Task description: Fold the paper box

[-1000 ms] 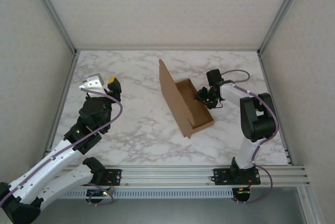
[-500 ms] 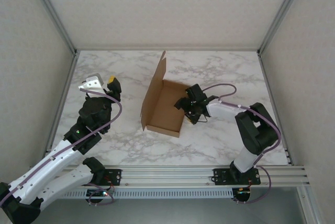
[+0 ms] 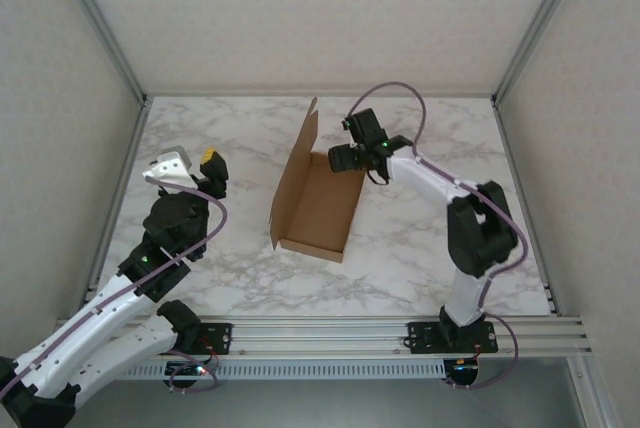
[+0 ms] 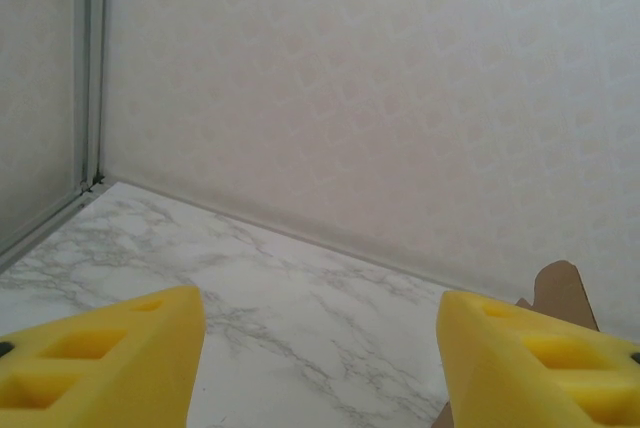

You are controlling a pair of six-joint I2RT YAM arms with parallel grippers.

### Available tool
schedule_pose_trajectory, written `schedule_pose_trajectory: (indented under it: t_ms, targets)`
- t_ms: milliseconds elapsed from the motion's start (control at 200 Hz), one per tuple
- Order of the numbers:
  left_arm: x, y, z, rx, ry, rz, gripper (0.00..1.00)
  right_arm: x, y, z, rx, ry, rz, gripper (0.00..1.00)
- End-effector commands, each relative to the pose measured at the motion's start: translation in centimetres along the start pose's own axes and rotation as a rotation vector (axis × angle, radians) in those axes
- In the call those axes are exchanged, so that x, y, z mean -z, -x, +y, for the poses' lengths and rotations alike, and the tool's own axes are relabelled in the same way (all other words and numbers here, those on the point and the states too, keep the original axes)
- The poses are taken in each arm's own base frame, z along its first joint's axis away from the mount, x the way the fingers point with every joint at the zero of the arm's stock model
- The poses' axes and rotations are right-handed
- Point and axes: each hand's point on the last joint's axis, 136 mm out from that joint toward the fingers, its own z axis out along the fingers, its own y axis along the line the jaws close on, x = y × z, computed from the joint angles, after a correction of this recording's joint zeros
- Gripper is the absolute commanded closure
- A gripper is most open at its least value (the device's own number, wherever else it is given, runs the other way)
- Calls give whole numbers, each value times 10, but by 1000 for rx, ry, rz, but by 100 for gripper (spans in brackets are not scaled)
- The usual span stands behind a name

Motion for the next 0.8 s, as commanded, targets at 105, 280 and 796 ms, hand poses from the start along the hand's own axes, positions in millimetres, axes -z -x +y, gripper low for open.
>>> schedule_pose_trajectory:
  t_ms: [105, 280, 796]
  targets:
    - [3, 2, -5, -6, -36, -15, 36, -49, -8, -14, 165, 45, 168, 11]
    - [4, 2, -4, -4, -33, -17, 35, -79, -13, -11, 146, 55, 210, 10]
    - [2, 1, -3, 11, -25, -13, 32, -78, -44, -34, -69, -45, 213, 47]
